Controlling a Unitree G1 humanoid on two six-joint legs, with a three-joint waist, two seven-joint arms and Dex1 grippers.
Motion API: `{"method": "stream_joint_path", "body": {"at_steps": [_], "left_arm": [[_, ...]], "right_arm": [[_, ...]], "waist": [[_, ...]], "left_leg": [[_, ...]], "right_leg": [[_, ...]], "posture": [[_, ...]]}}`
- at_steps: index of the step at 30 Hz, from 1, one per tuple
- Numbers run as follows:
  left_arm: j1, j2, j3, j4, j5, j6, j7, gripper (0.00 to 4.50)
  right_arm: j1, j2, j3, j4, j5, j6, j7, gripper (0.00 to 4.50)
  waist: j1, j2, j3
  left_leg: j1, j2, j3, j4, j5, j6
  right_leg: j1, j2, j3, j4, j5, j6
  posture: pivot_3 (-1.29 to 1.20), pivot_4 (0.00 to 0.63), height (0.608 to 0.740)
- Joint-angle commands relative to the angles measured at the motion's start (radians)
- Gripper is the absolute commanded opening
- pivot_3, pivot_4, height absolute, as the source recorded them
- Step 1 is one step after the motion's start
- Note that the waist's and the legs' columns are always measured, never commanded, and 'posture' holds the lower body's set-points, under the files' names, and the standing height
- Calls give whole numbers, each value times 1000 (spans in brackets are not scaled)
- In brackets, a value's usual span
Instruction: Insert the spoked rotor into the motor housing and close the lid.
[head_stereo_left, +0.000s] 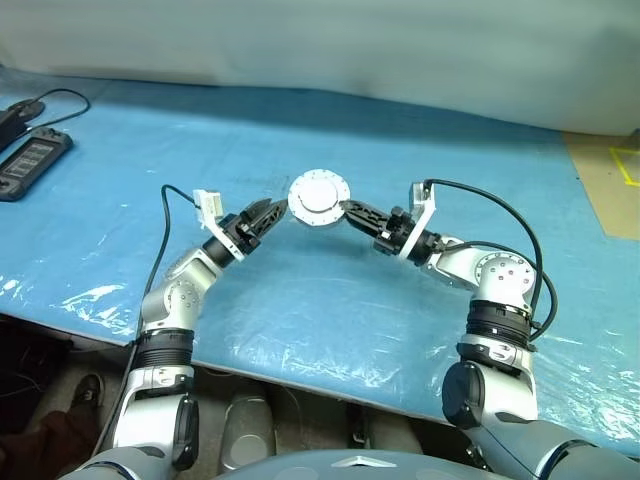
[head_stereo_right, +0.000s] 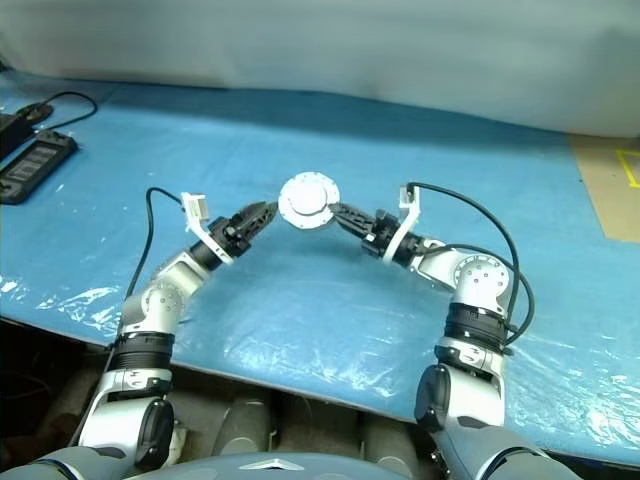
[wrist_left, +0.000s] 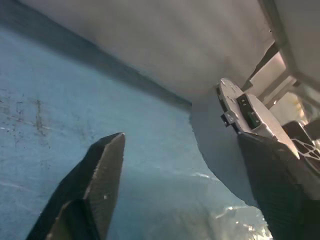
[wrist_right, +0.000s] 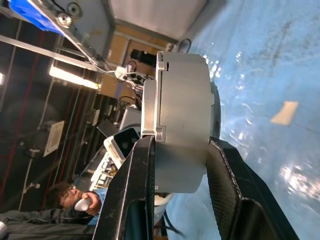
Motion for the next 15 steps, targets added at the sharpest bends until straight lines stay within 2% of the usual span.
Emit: {"method": "stream_joint_path", "body": {"at_steps": [1, 7, 15], "left_arm": [[-3, -3, 6, -62, -60, 65, 5, 4477], [10, -32, 42, -110, -230, 253, 5, 4477], [22, -28, 45, -141, -272, 336, 2, 4477]], "right_arm": [[-40, 9, 7, -13, 58, -13, 8, 1155], [-33, 19, 36, -20, 66, 7, -3, 1155], [-31, 5, 62, -4, 67, 5, 3, 1155]], "waist": [[0, 0, 0], [-2, 0, 0], [-1, 0, 0]], "left_leg": [[0, 0, 0, 0, 0, 0], [-1, 0, 0, 0, 0, 0], [-1, 0, -1, 0, 0, 0]], "right_leg": [[0, 0, 0, 0, 0, 0], [0, 0, 0, 0, 1, 2], [0, 0, 0, 0, 2, 3]], "posture": [[0, 150, 740], [0, 150, 740], [0, 150, 740]]}}
